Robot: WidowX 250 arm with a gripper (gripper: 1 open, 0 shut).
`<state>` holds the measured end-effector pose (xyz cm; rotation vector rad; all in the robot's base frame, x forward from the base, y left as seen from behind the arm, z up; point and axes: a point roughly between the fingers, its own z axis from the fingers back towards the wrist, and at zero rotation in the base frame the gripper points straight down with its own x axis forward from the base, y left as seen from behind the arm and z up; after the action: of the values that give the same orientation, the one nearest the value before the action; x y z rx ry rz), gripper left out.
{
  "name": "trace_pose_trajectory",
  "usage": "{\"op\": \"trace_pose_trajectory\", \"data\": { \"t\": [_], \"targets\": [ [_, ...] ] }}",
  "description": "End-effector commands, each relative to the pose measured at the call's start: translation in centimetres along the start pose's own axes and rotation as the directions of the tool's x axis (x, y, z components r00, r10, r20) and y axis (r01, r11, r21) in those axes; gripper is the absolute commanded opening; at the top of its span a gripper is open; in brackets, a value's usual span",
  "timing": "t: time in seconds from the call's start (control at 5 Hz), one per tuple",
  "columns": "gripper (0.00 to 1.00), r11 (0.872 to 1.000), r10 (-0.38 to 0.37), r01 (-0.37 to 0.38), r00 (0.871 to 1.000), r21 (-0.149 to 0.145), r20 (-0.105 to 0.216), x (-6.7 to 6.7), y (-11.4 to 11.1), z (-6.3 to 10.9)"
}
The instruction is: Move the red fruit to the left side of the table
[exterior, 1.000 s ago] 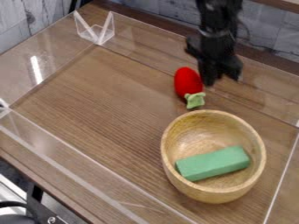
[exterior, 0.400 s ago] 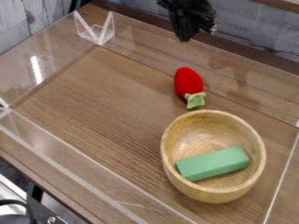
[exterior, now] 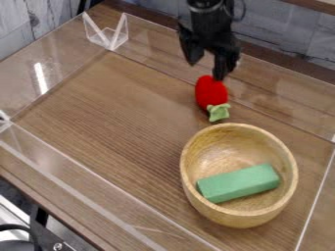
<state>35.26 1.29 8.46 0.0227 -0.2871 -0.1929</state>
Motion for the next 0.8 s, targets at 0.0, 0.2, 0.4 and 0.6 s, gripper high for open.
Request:
{"op": "trace_pose_trajectory", "data": {
  "t": [0.0,0.2,0.4,0.6],
  "targets": [
    [1.0,0.999,0.042,-0.043,0.999,0.018,0.008,0.1,0.2,-0.2],
    [0.0,0.995,0.093,-0.092,0.996,0.031,-0.008,-0.4,0.6,-0.8],
    [0.0,0.993,0.111,-0.11,0.994,0.036,-0.01,0.1,0.4,-0.9],
    [0.0,0.988,0.148,-0.149,0.989,0.048,0.029,0.9,0.9,1.5]
  ]
}}
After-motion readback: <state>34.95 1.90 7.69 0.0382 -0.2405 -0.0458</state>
